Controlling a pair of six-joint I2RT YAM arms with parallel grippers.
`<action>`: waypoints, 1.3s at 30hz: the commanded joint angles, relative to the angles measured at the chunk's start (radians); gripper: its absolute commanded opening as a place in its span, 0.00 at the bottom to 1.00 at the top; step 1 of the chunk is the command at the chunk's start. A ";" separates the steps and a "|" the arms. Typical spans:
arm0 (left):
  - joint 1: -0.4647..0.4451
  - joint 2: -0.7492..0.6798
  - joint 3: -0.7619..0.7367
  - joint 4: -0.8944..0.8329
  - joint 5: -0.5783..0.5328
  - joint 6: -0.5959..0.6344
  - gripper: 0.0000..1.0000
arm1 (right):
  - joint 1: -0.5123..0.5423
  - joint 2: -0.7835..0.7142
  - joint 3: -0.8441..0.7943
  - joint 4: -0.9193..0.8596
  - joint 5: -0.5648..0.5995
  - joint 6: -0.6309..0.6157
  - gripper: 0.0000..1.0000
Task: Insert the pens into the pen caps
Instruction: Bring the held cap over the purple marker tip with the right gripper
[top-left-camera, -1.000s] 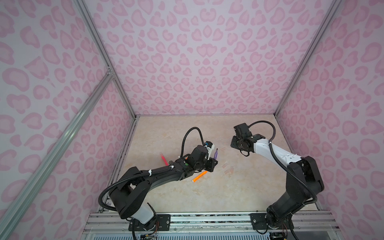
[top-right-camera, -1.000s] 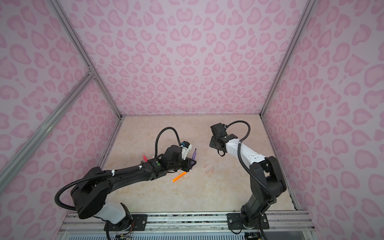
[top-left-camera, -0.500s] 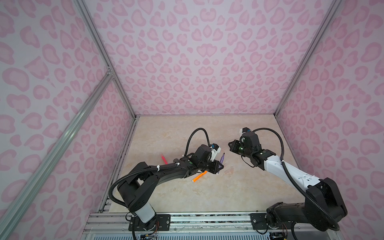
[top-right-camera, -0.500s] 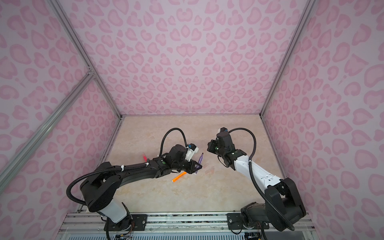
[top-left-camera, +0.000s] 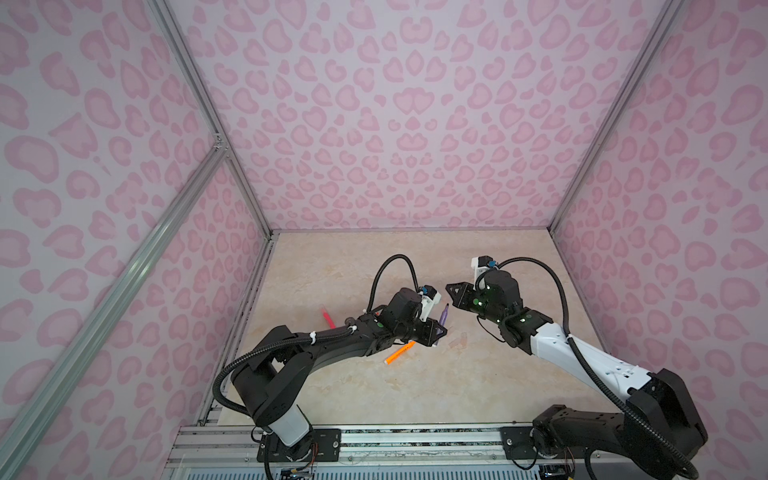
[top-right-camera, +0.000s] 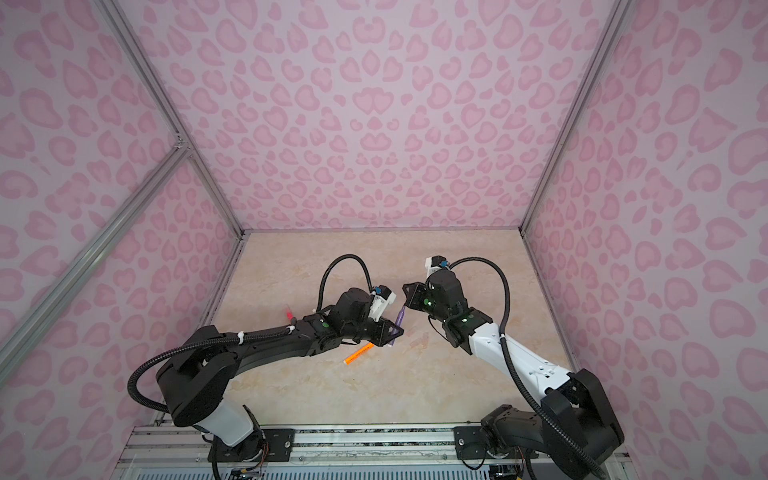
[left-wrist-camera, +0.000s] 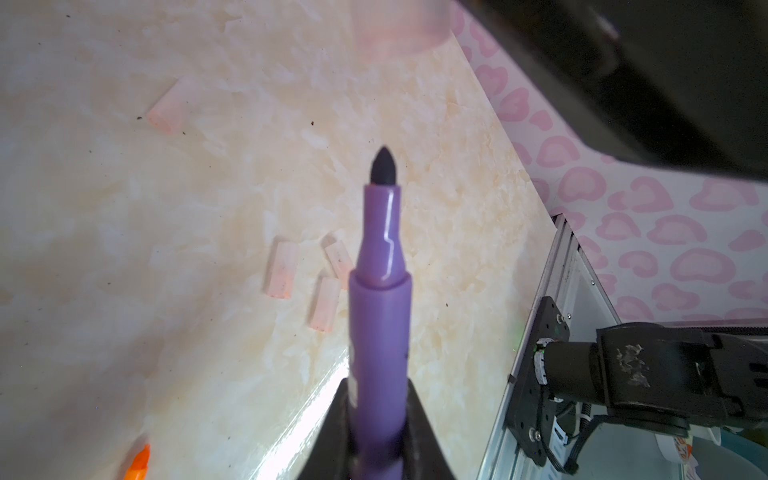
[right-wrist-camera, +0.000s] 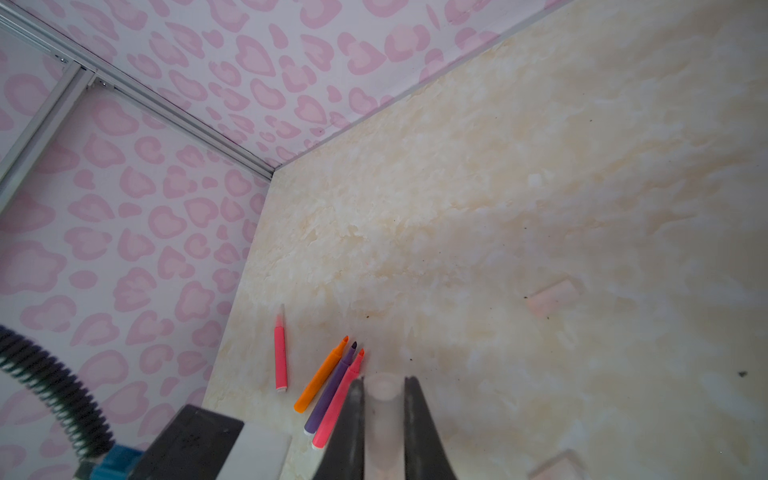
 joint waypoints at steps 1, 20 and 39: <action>-0.001 -0.018 0.000 0.019 -0.019 0.016 0.04 | 0.010 0.003 -0.010 0.041 0.007 0.016 0.00; 0.001 -0.081 -0.040 0.022 -0.106 0.017 0.04 | 0.088 0.019 -0.001 0.029 0.086 -0.006 0.00; 0.000 -0.074 -0.033 0.012 -0.111 0.021 0.03 | 0.088 -0.004 0.002 0.009 0.108 -0.012 0.00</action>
